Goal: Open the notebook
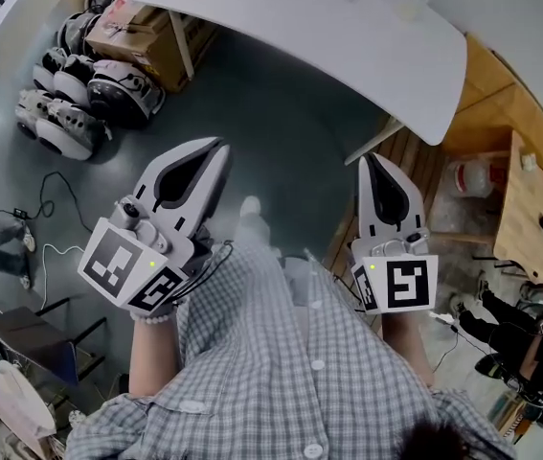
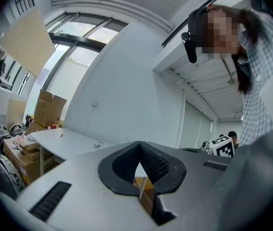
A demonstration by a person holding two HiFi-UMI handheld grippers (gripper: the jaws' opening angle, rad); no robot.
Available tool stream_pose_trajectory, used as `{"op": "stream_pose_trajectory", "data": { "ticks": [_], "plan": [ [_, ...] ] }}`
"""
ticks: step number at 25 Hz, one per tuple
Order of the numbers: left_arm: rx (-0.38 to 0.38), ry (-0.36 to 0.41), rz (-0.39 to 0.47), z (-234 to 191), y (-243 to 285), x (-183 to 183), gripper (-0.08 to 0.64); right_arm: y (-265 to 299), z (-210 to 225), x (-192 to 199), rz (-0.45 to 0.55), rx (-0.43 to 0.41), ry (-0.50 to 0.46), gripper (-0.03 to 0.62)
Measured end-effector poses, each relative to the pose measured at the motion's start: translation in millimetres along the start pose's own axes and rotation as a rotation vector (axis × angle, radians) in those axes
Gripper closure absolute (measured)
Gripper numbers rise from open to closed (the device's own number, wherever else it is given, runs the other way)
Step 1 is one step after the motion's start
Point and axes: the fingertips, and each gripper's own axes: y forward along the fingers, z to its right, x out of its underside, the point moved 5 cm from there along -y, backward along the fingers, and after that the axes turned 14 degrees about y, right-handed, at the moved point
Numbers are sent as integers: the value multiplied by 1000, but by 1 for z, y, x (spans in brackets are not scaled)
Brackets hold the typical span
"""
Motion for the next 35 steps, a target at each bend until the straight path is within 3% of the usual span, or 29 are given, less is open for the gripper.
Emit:
{"op": "stream_pose_trajectory", "data": {
  "ticks": [22, 35],
  "plan": [
    [148, 16, 49, -114, 79, -12, 552, 106, 11, -26, 34, 162, -39, 571],
    [230, 13, 56, -140, 104, -11, 552, 117, 18, -26, 17, 278, -36, 571]
  ]
}}
